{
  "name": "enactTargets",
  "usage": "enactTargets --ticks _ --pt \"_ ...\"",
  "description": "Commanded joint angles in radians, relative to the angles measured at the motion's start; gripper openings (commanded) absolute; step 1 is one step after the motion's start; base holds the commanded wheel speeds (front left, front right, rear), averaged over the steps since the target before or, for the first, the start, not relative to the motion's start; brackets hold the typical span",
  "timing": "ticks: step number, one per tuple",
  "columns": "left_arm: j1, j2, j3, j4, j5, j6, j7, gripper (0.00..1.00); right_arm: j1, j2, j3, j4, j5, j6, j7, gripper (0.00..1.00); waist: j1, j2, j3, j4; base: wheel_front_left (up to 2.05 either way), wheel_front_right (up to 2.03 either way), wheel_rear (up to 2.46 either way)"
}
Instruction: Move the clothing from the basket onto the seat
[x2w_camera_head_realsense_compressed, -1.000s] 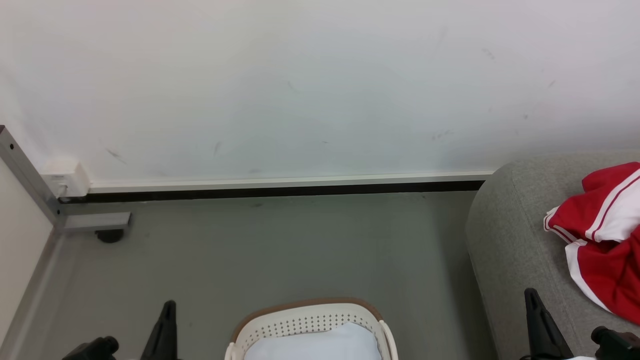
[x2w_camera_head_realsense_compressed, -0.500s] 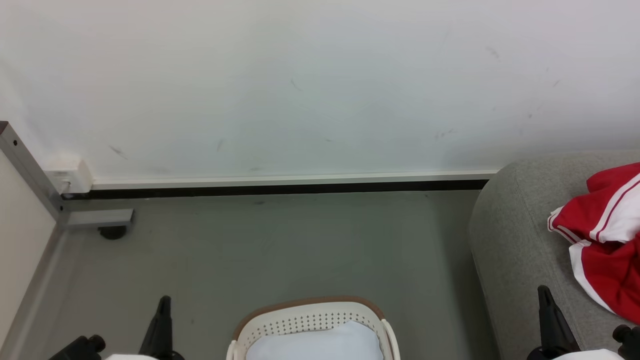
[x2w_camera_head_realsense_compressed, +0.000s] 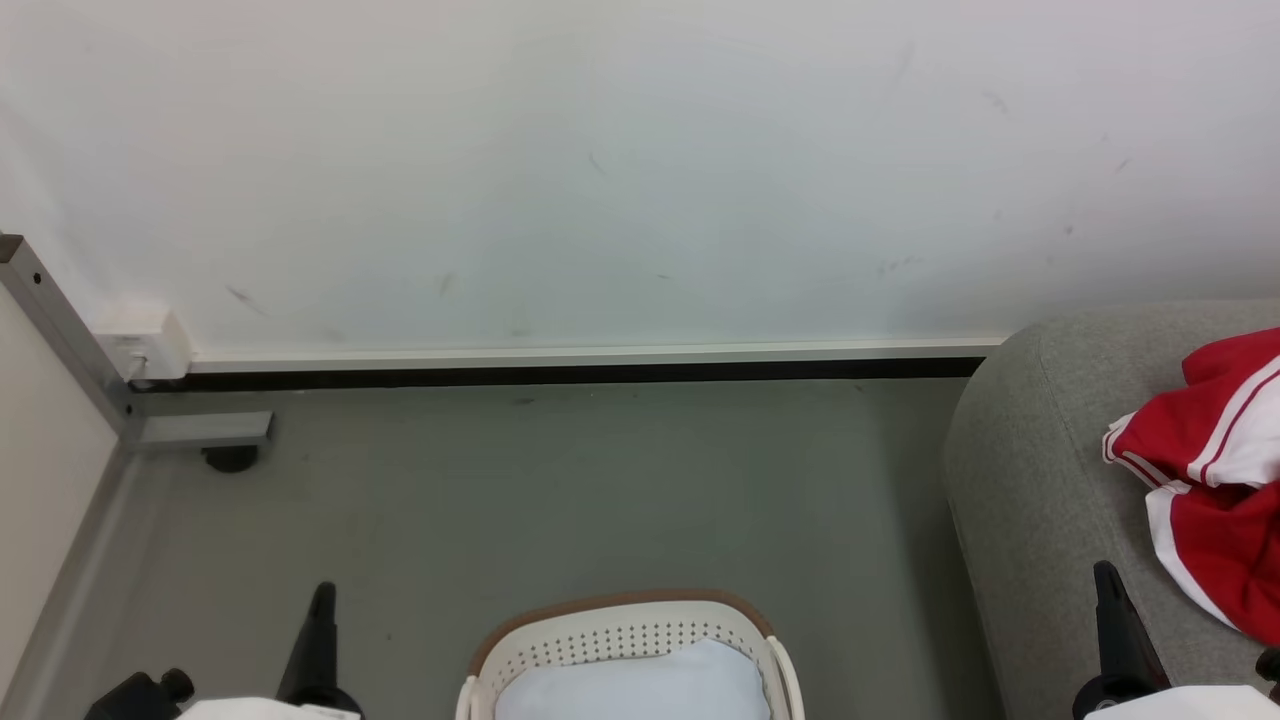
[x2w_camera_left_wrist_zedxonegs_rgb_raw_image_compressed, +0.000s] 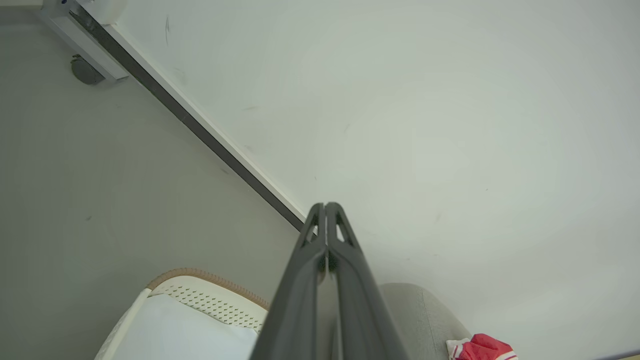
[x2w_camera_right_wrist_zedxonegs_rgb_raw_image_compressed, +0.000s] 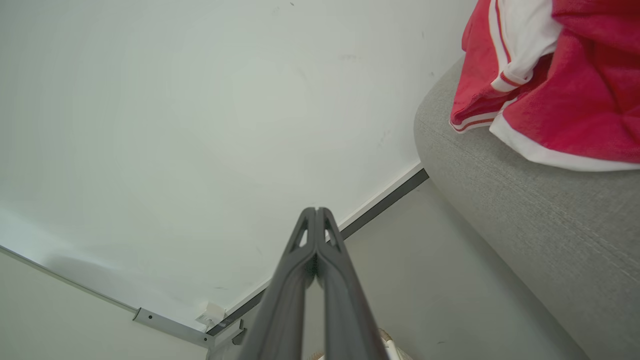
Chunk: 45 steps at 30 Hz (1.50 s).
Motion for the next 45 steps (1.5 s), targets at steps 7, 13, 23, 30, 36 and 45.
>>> enactTargets --ticks 7,13,23,30,36,45 --pt "-0.028 0.000 0.014 -0.018 -0.110 -0.002 0.028 0.00 -0.029 0.000 -0.020 -0.015 0.103 -0.001 0.028 0.00 0.0000 0.0000 0.003 0.005 0.00 0.00 0.00" --pt "-0.033 -0.002 0.020 -0.021 -0.173 -0.002 0.046 0.00 -0.034 0.000 -0.030 -0.016 0.167 -0.001 0.046 0.00 0.0000 0.0000 0.005 0.008 0.00 0.00 0.00" --pt "-0.037 -0.004 0.029 -0.026 -0.275 -0.002 0.075 0.00 -0.037 0.001 -0.046 -0.018 0.265 -0.001 0.074 0.00 0.0000 0.0000 0.009 0.014 0.00 0.00 0.00" --pt "-0.042 -0.005 0.035 -0.029 -0.340 -0.002 0.093 0.00 -0.041 0.002 -0.057 -0.019 0.328 -0.001 0.092 0.00 0.0000 0.0000 0.012 0.018 0.00 0.00 0.00" --pt "-0.044 -0.007 0.040 -0.030 -0.392 -0.002 0.107 0.00 -0.045 0.002 -0.065 -0.020 0.381 -0.001 0.106 0.00 0.0000 0.0000 0.014 0.022 0.00 0.00 0.00" --pt "-0.049 -0.008 0.047 -0.033 -0.467 -0.003 0.128 0.00 -0.050 0.003 -0.077 -0.022 0.453 -0.001 0.128 0.00 0.0000 0.0000 0.017 0.027 0.00 0.00 0.00"
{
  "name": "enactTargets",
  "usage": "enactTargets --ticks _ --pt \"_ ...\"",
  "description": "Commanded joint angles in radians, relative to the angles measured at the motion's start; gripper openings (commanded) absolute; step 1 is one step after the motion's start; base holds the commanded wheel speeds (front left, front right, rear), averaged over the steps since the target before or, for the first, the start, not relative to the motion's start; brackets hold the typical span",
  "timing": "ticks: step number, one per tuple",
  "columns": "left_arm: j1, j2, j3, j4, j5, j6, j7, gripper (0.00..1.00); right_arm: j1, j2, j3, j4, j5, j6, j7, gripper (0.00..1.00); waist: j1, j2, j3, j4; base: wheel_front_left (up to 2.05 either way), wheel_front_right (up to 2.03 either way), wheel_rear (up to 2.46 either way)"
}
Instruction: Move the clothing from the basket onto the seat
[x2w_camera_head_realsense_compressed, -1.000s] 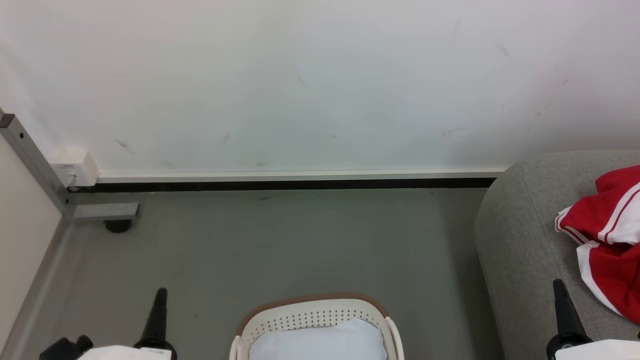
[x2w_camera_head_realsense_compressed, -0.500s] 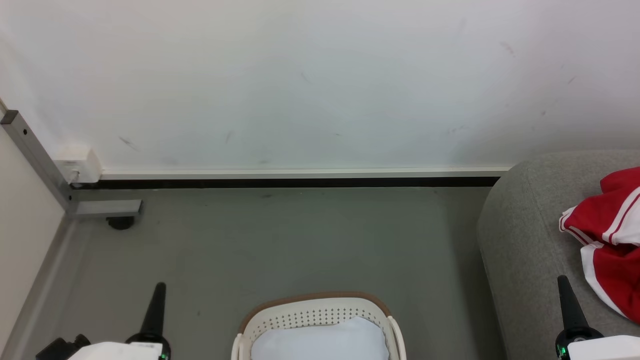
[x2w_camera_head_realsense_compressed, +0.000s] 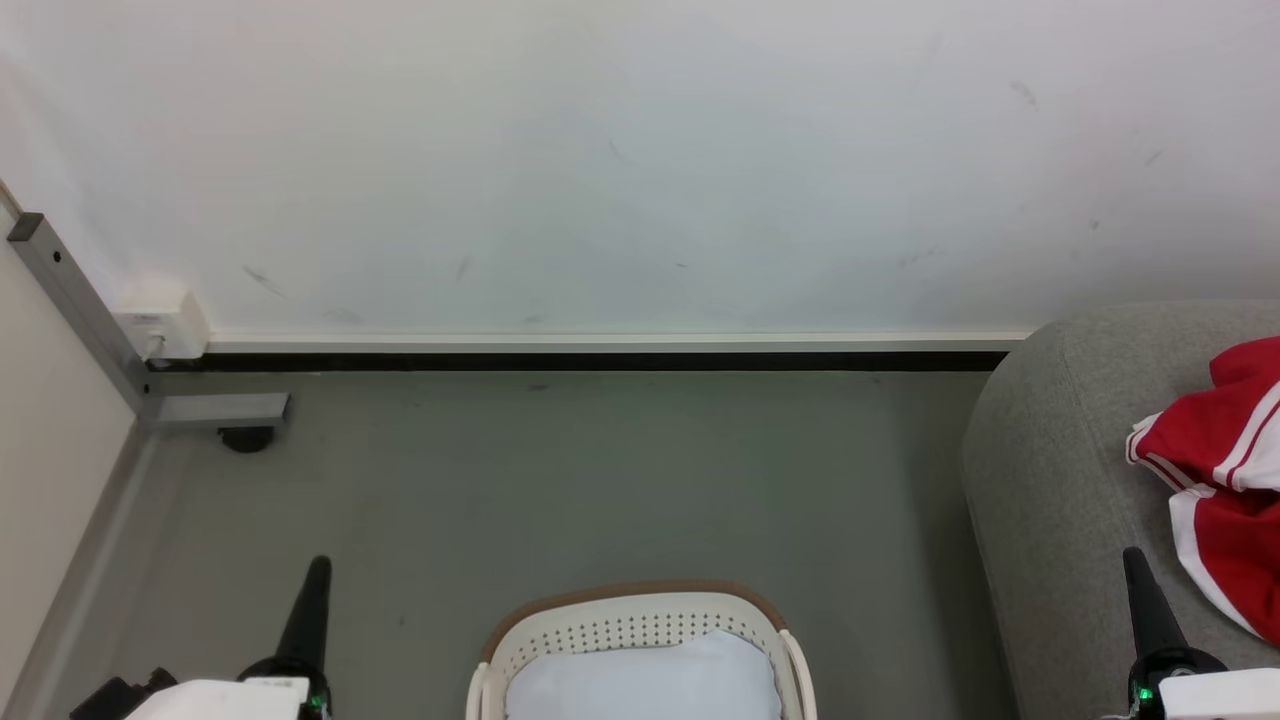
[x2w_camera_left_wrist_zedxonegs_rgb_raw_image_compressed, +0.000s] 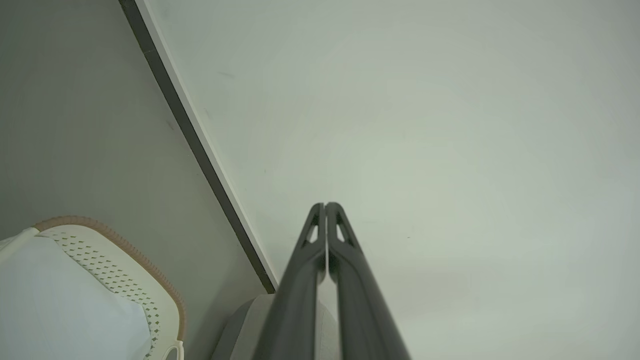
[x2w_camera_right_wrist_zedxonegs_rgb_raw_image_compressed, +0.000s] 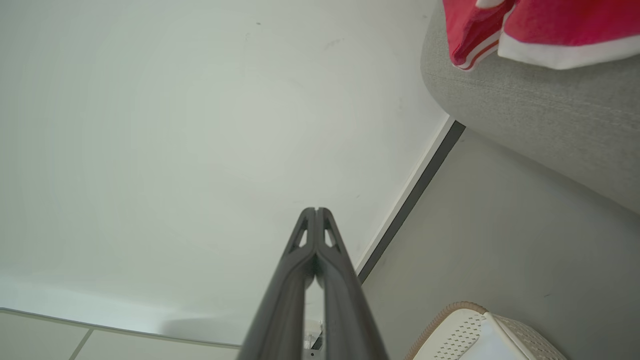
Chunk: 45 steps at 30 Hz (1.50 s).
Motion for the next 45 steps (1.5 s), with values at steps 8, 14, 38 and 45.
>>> enactTargets --ticks 8,14,38,45 --pt "-0.019 0.002 0.012 -0.010 -0.083 -0.003 0.022 0.00 -0.024 0.000 -0.016 -0.011 0.074 -0.002 0.021 0.00 0.0000 -0.0001 0.003 0.005 0.00 0.00 0.00" --pt "-0.022 0.001 0.016 -0.012 -0.124 -0.003 0.034 0.00 -0.026 0.001 -0.022 -0.011 0.119 -0.002 0.034 0.00 0.0000 -0.0001 0.005 0.008 0.00 0.00 0.00" --pt "-0.029 -0.004 0.028 -0.017 -0.267 -0.004 0.073 0.00 -0.034 0.002 -0.045 -0.012 0.254 -0.002 0.073 0.00 0.0000 -0.0001 0.014 0.021 0.00 0.00 0.00" --pt "-0.029 -0.004 0.028 -0.017 -0.267 -0.004 0.073 0.00 -0.034 0.002 -0.045 -0.012 0.254 -0.002 0.073 0.00 0.0000 -0.0001 0.014 0.021 0.00 0.00 0.00"
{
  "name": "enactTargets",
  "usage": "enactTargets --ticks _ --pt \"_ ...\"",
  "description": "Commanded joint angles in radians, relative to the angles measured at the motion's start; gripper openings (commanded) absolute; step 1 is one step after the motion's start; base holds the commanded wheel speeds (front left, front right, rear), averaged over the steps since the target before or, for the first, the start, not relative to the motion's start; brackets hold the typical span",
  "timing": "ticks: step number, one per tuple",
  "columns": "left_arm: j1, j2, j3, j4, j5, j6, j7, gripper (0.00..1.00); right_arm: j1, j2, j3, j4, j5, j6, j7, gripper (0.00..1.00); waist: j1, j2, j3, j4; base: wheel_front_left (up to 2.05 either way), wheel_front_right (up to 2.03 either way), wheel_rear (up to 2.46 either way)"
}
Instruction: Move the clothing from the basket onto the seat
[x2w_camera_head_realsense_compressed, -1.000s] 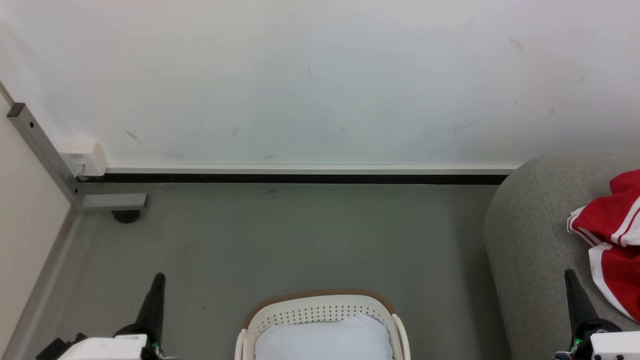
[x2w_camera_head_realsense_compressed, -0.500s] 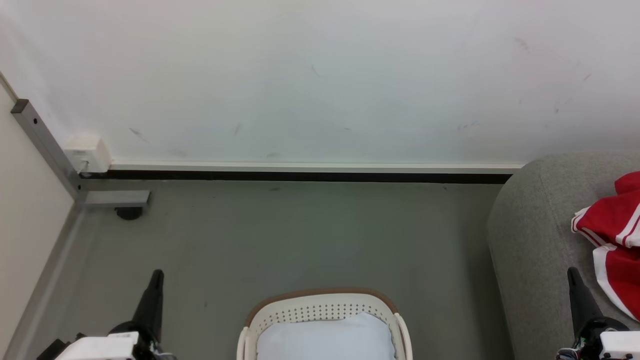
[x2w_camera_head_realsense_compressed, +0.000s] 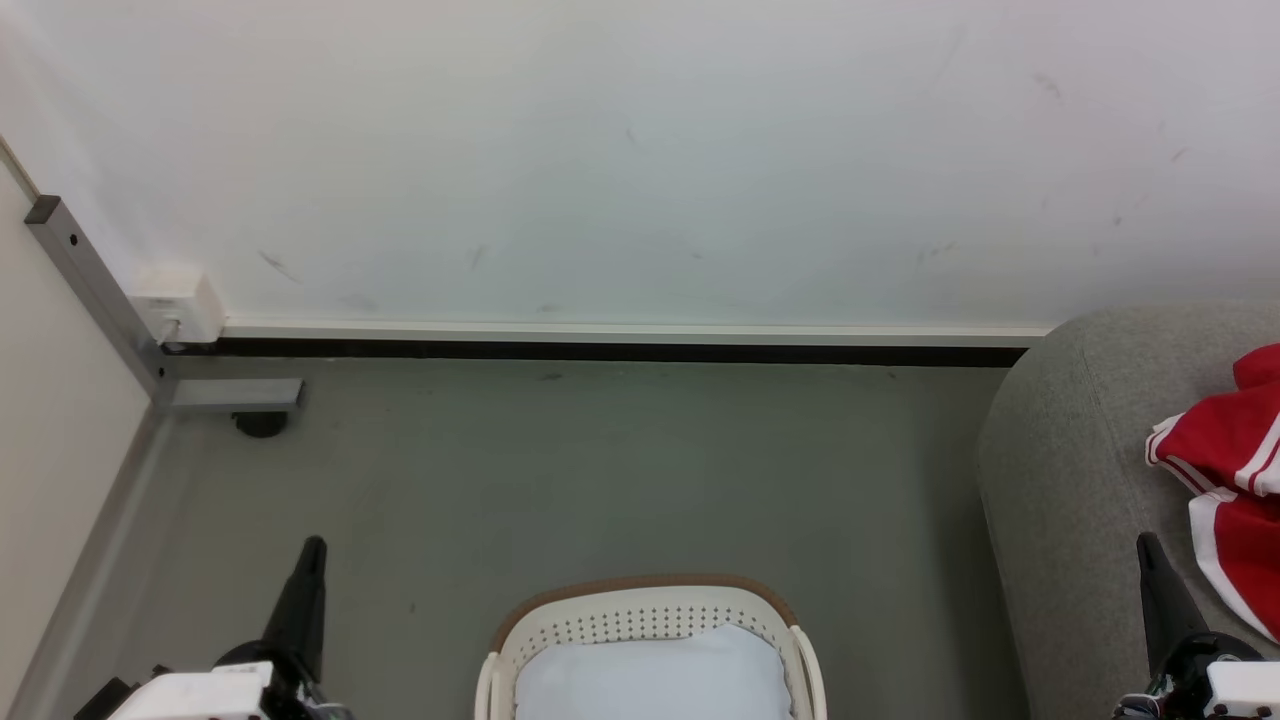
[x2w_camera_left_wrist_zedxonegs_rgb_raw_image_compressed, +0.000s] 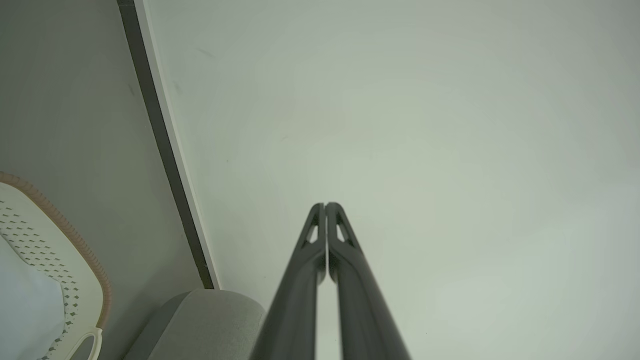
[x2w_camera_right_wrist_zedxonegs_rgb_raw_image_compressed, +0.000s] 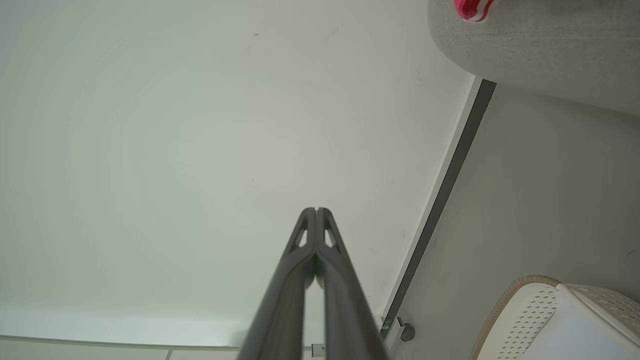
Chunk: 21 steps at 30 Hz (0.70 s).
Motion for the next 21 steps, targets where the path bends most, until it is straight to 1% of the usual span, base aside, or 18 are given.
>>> enactTargets --ticks 1,21 --pt "-0.009 0.002 0.004 -0.003 -0.013 -0.004 0.004 0.00 -0.013 0.000 -0.004 -0.004 0.002 -0.002 0.003 0.00 0.0000 -0.0001 0.000 0.000 0.00 0.00 0.00" --pt "-0.009 0.002 0.003 -0.003 -0.013 -0.004 0.004 0.00 -0.013 0.000 -0.004 -0.004 0.001 -0.002 0.003 0.00 0.0000 -0.0001 0.000 0.000 0.00 0.00 0.00"
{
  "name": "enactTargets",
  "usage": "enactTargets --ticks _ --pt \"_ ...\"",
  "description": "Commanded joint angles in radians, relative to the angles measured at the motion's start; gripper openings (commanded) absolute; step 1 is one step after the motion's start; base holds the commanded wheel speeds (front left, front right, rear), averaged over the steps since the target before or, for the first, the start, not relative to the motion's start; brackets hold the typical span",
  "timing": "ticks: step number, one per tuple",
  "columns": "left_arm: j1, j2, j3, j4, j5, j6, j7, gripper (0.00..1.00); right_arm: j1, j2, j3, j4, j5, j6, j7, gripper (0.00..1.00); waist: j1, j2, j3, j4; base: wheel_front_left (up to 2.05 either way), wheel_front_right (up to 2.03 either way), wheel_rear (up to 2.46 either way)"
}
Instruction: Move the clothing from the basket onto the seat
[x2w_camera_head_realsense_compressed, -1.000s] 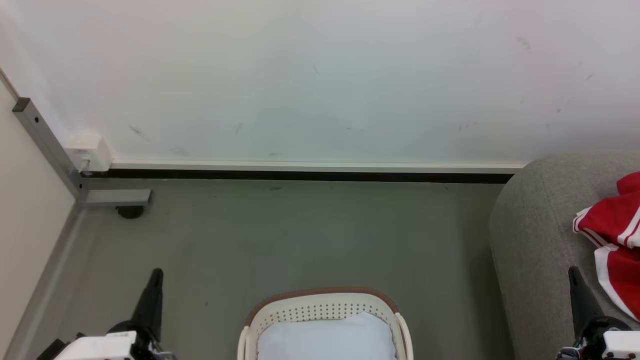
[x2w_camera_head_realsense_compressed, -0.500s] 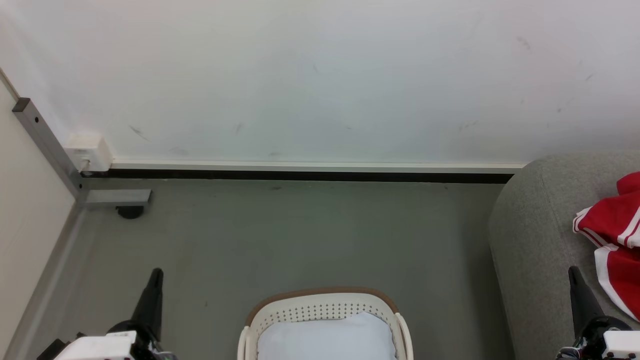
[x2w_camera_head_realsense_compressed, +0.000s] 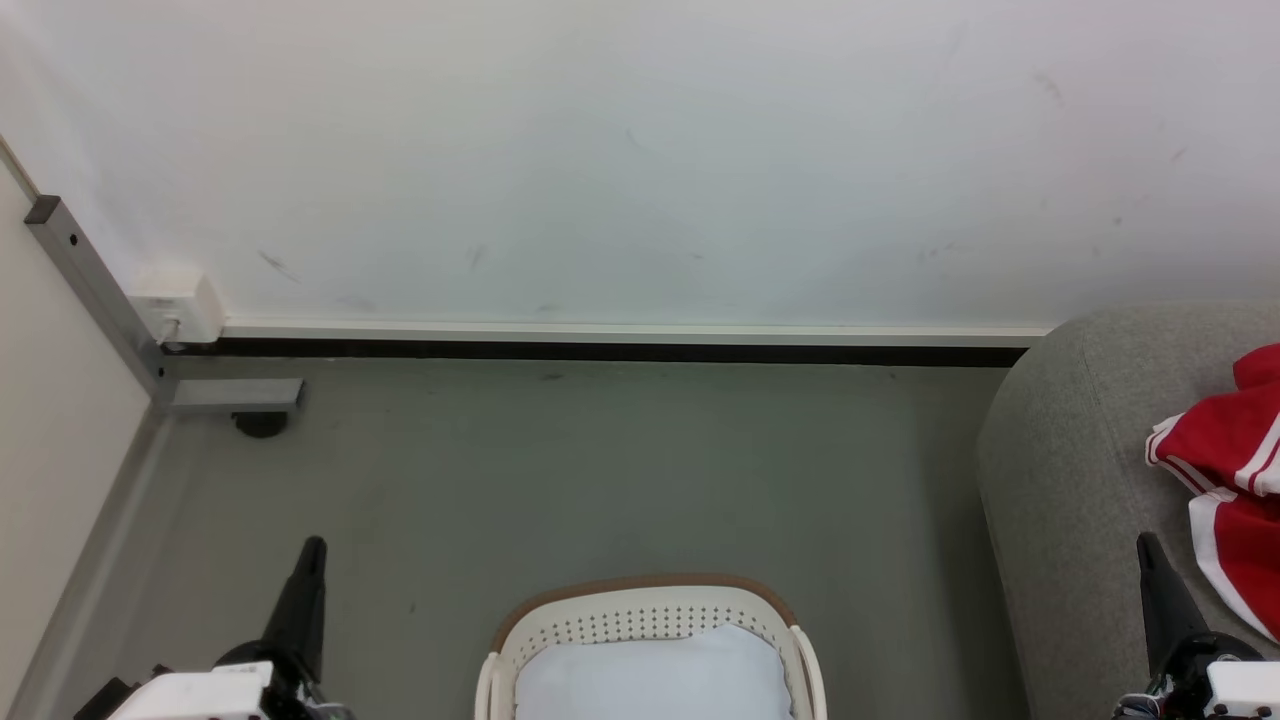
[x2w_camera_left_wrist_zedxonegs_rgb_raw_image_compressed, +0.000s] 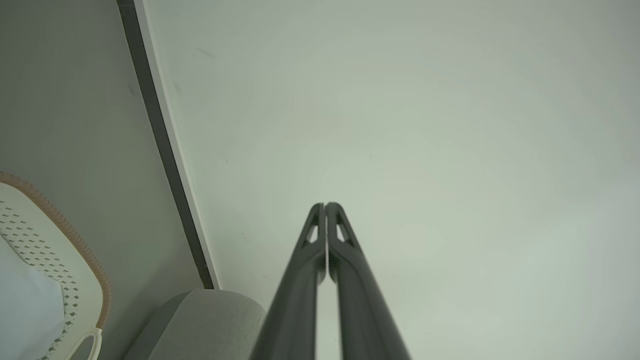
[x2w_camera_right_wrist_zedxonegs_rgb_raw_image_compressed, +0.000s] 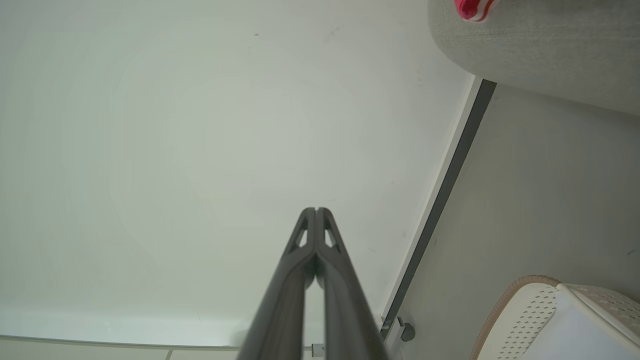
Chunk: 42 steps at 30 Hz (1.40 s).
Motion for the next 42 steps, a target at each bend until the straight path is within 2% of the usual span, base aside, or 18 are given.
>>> enactTargets --ticks 1,42 --pt "-0.009 0.002 0.003 -0.003 -0.013 -0.004 0.004 0.00 -0.013 0.000 -0.004 -0.004 0.001 -0.002 0.003 0.00 0.0000 0.0000 0.000 0.000 0.00 0.00 0.00" --pt "-0.009 0.002 0.003 -0.003 -0.013 -0.004 0.004 0.00 -0.013 0.000 -0.004 -0.004 0.000 -0.002 0.003 0.00 0.0000 0.0000 0.000 0.000 0.00 0.00 0.00"
